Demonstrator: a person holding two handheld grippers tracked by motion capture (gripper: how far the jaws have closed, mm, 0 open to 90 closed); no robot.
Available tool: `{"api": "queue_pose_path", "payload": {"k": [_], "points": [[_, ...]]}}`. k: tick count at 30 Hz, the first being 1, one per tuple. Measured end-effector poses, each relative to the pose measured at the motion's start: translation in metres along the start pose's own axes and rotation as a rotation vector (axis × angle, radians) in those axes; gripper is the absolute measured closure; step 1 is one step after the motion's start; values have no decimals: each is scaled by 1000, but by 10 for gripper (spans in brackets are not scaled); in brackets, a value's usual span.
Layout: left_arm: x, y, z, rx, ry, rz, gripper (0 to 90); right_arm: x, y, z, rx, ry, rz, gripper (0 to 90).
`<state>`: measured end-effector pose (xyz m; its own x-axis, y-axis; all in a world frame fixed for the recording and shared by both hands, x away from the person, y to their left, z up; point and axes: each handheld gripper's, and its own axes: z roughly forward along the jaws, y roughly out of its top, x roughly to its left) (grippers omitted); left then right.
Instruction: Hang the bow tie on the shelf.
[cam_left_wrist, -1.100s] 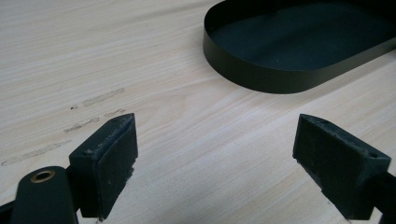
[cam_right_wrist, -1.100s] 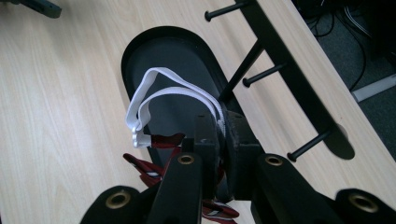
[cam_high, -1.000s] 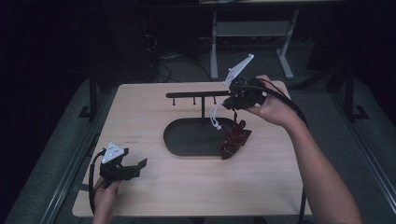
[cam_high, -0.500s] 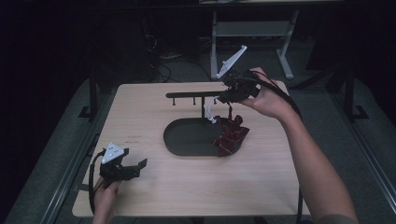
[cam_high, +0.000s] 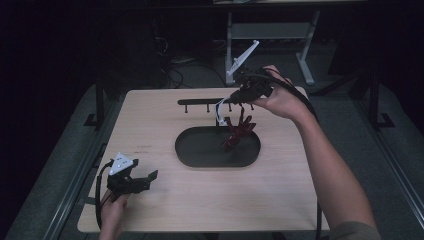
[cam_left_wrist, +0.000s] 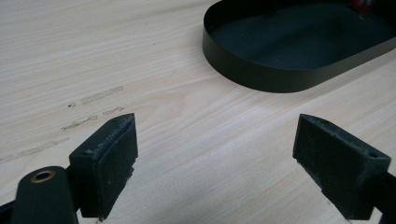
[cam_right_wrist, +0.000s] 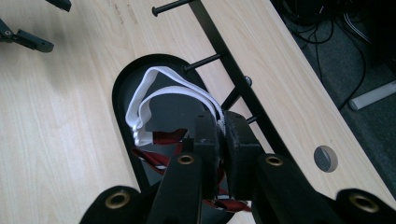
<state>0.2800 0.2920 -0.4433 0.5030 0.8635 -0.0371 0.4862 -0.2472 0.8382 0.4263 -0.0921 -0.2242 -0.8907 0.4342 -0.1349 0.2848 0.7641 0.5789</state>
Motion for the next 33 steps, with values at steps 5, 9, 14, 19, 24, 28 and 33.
{"api": "queue_pose_path", "payload": {"k": [5, 9, 14, 19, 24, 28, 33], "points": [[0, 0, -1, -3, 0, -1, 136, -2, 6, 3, 10, 1, 3, 838], [0, 0, -1, -3, 0, 2, 136, -4, 10, 8, 17, -4, -1, 838], [1, 0, -2, -3, 3, -7, 135, -7, 13, 14, 21, 0, 9, 838], [0, 0, -1, -3, -1, 3, 135, -12, 13, 20, 32, -5, 20, 837], [1, 1, -1, -9, -1, 0, 136, -19, 14, 26, 49, -13, 41, 838], [0, 1, -1, -9, -1, -1, 135, -23, 14, 30, 53, -20, 41, 838], [-1, 1, 0, -5, -5, 6, 136, -30, 14, 35, 55, -27, 68, 837]]}}
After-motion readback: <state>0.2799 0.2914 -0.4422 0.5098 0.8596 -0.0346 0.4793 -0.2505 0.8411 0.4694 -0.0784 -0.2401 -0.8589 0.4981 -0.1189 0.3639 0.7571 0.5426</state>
